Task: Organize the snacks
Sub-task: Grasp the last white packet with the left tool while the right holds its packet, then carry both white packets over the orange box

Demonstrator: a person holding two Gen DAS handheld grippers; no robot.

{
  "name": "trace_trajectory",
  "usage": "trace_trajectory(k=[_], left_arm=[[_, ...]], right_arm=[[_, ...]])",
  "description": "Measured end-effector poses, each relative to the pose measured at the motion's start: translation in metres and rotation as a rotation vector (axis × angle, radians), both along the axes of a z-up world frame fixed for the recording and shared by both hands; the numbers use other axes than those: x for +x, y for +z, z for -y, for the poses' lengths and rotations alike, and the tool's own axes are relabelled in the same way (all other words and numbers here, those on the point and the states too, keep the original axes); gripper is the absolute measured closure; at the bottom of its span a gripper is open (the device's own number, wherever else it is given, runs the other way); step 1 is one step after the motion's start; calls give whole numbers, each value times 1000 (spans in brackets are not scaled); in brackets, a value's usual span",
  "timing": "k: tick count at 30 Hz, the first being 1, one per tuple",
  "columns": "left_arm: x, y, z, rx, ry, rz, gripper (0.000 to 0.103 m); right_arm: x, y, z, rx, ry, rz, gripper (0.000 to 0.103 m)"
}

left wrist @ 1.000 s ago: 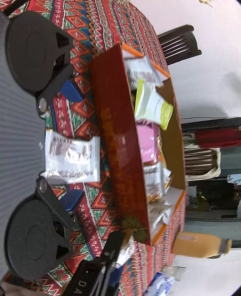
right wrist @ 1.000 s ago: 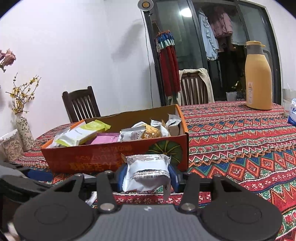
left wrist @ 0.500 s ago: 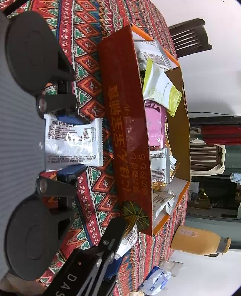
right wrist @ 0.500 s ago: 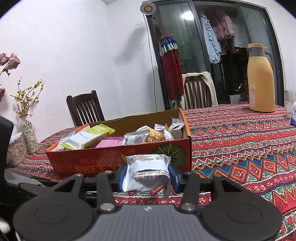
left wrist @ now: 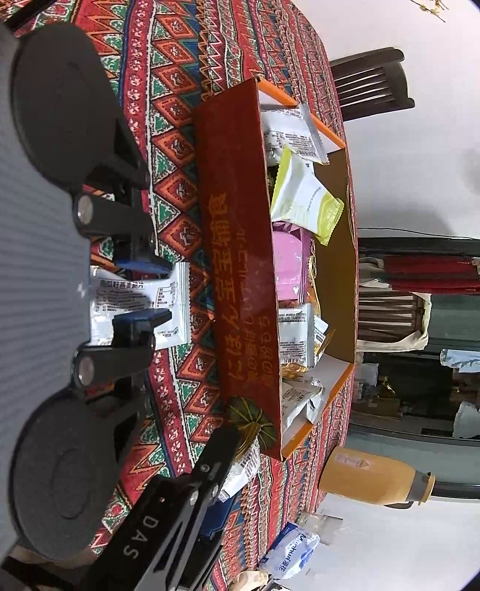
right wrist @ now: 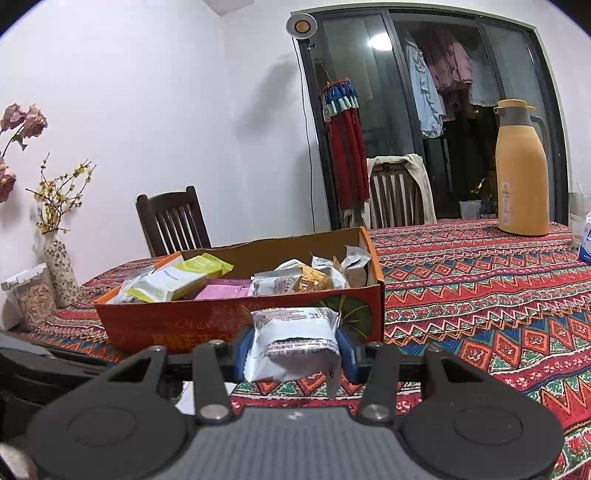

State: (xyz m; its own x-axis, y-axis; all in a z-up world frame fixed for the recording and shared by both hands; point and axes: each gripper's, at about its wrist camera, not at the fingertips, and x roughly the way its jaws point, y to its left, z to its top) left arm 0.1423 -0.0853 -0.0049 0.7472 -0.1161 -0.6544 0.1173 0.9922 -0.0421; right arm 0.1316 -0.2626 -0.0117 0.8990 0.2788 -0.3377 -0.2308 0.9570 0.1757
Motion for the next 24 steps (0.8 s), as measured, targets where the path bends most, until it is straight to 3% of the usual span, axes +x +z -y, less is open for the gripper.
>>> trace_trajectory(k=[2,4,9,11,13,15,24], left_arm=[[-1,0,1,-6,-6,-3,79],[1,-2,4,-16,-10,-11,62],[18,-16,17,-1,6,-62,47],[22,-18,22,23,17,-49,49],[21,-18,24,26,11,-41,59],[19,-17,21,14,13,-34,61],[-1,-3,12,13,12,37,62]], right_arm=[[0,0,-1,-5,-4,3,57],[-1,1,-1,-9,-12,5,57],[-2,0,1,-3,-43,6,57],[-1,0,2,-1,-45,3,57],[0,0,2,0,-44,0,57],[0,-1,3,2,-43,0,57],[-2,-1,3,3,-41,15,57]])
